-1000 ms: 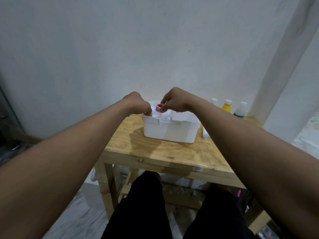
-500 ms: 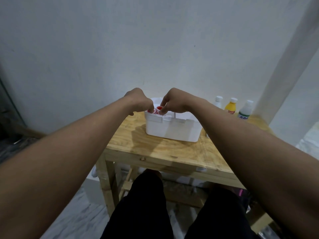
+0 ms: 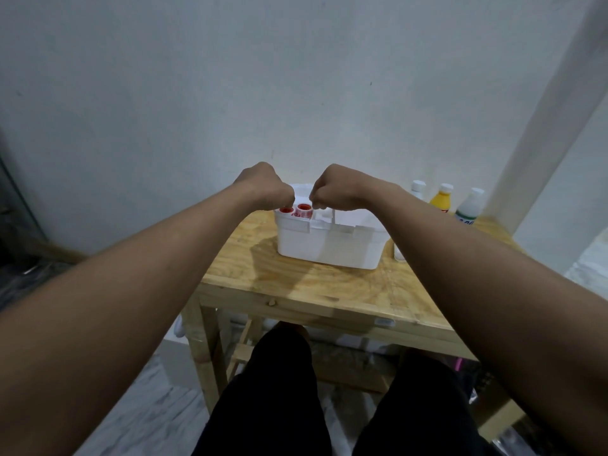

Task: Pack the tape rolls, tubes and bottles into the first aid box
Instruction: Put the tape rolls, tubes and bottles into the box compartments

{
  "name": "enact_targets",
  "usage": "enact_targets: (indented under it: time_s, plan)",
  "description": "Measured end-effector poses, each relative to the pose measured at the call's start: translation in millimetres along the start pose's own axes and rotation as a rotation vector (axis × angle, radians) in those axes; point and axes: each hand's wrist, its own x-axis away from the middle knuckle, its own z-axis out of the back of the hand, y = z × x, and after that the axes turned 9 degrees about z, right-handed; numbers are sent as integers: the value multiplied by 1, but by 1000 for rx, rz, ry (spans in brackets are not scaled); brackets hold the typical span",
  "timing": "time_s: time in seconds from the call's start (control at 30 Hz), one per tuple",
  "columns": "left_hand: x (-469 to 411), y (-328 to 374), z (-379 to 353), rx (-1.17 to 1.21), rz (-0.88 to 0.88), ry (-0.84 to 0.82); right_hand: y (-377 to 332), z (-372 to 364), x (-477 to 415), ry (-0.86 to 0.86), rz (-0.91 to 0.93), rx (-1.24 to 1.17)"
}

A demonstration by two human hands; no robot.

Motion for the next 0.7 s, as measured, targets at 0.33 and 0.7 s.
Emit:
enact_targets:
  time_s: [0.33, 0.7]
  plan:
    - [40, 59, -24, 25, -270, 291, 35, 42, 53, 225, -104, 96]
    - [84, 129, -95, 28, -544, 214, 124, 51, 129, 233, -341, 153]
